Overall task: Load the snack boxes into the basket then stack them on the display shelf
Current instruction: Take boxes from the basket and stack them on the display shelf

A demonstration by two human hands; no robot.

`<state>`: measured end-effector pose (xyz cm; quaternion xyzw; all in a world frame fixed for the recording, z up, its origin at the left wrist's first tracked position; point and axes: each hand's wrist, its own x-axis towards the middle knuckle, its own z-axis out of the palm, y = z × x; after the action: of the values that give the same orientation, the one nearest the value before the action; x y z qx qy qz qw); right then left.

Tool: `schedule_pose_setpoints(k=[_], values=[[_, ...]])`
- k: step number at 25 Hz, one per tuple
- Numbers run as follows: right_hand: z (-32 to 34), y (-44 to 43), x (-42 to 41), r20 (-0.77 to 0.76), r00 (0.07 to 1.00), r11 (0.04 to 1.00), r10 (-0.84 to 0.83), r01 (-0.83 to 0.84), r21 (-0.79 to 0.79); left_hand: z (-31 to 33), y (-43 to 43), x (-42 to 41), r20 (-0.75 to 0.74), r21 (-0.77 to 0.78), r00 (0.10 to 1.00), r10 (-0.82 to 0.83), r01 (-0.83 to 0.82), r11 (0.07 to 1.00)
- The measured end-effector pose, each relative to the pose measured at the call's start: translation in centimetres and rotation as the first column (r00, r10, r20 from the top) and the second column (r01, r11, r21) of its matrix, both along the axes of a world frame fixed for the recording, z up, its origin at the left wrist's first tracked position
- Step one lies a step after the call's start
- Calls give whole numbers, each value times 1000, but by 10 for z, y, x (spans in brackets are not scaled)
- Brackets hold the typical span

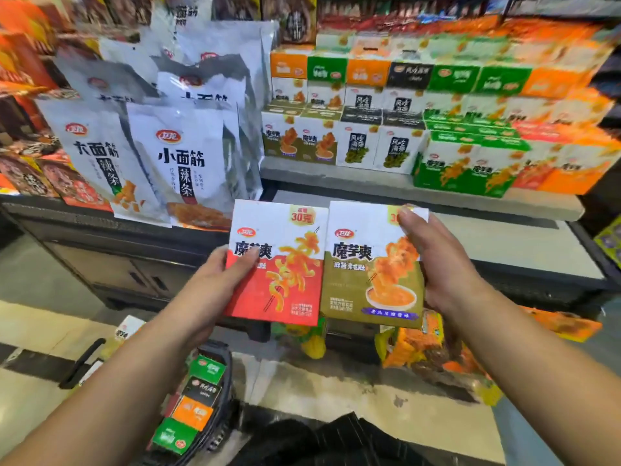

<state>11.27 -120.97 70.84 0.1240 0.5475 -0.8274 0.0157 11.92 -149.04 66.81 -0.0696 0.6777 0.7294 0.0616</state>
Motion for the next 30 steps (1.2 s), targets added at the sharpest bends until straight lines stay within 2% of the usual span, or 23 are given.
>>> schedule_pose_setpoints(k=[3, 9, 15, 20, 23, 26, 30], values=[[15, 10, -15, -48, 999, 1000, 6, -5, 9, 20, 15, -24, -44, -20, 996, -73, 72, 997], [42, 25, -70, -57, 998, 999, -37, 39, 27, 41, 29, -79, -122, -68, 991, -51, 43, 997], [55, 19, -175, -20, 999, 964, -38, 42, 262, 44, 9, -161, -116, -78, 993, 11, -20, 997], [48, -8, -282, -40, 997, 945, -68, 77, 317, 32, -19, -225, -78, -22, 991, 105, -107, 994], [32, -34, -337, -57, 997, 933, -59, 75, 352, 21, -34, -258, -69, -46, 990, 125, -129, 991], [16, -60, -383, -102, 994, 884, -47, 89, 459, 13, -46, -286, -64, -104, 984, 168, -174, 979], [3, -78, -426, -83, 997, 777, -4, 56, 626, 4, -51, -306, 4, -171, 971, 240, -235, 957]])
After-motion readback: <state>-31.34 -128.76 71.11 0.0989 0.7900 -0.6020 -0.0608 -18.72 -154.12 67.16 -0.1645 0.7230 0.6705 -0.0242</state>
